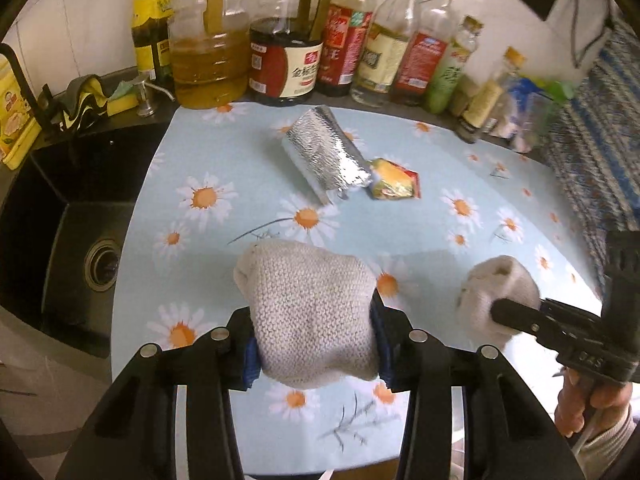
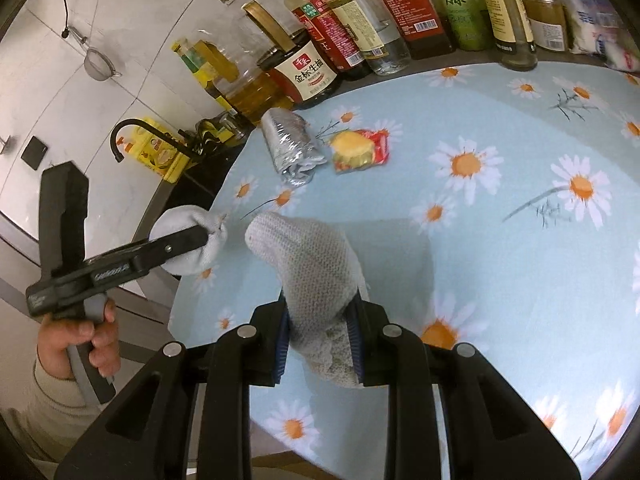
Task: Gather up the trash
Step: 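Carry both crumpled tissues down over the black bin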
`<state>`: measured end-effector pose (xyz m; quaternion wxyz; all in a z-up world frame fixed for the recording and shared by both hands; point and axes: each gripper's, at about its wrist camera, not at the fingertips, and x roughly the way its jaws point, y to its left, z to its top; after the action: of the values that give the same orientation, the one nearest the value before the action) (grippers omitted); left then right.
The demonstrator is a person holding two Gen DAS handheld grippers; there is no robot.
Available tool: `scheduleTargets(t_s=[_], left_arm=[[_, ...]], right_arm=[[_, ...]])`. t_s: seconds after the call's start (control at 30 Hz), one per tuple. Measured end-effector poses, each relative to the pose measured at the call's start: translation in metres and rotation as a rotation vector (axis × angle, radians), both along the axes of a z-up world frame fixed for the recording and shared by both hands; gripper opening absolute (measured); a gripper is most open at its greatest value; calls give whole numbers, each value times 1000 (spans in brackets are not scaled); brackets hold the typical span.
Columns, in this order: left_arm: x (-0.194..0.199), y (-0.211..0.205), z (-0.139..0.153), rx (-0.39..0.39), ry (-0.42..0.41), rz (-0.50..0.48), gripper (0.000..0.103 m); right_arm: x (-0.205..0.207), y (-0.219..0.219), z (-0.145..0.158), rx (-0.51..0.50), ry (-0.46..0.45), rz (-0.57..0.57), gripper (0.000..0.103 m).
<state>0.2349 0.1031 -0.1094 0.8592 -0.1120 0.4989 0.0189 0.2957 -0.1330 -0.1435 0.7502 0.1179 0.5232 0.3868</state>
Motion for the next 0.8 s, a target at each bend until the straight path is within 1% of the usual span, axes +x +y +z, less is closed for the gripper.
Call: scheduleTargets(t_s=[0.03,0.3,0.4,0.63,0.8], left_arm=[[-6,1,2,-3,-7,-14,42],[-54,7,14,-27,-54,-109,42],[-70,9,16,-41,-63,-132,42],[-111,17,20,-55,-82,-184,42],[-140,24,17,-72,-86,-206,42]], right_arm=[[-6,2,3,-13,-5,-13,26],[-58,13,23,-19,-45,-80,26],[-80,17,28,-18,-42,-118,27],[-122,31,33,-30,-42,-149,27],[-155,43,35,-39,-50,-153,27]])
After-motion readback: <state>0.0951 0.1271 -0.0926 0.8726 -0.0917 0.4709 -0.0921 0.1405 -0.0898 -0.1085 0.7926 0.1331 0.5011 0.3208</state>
